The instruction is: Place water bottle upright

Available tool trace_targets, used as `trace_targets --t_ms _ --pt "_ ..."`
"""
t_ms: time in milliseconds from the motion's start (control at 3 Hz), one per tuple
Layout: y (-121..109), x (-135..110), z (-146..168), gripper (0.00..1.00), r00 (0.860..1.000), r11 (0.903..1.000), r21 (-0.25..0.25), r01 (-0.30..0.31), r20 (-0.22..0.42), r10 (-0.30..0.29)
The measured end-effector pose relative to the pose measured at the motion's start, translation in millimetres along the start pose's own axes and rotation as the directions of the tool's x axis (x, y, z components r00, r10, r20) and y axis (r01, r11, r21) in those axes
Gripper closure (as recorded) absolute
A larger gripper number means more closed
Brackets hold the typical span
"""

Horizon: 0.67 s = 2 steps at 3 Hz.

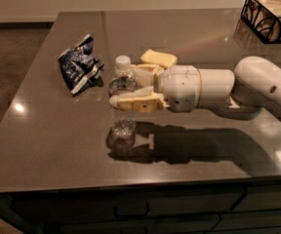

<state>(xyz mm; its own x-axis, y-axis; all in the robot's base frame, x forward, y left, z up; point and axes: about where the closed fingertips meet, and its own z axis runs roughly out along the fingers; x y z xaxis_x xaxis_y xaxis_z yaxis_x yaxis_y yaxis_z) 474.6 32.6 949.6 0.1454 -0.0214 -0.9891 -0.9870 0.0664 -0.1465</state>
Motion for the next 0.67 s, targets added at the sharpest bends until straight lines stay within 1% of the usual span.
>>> trace_targets --t_ms 333,667 --pt "0.9 -0.8 1.9 0.0 1.0 1.0 -0.004 0.001 0.0 -0.001" --pt "1.0 -0.8 2.0 0.0 1.0 1.0 -0.004 0.001 0.0 -0.001"
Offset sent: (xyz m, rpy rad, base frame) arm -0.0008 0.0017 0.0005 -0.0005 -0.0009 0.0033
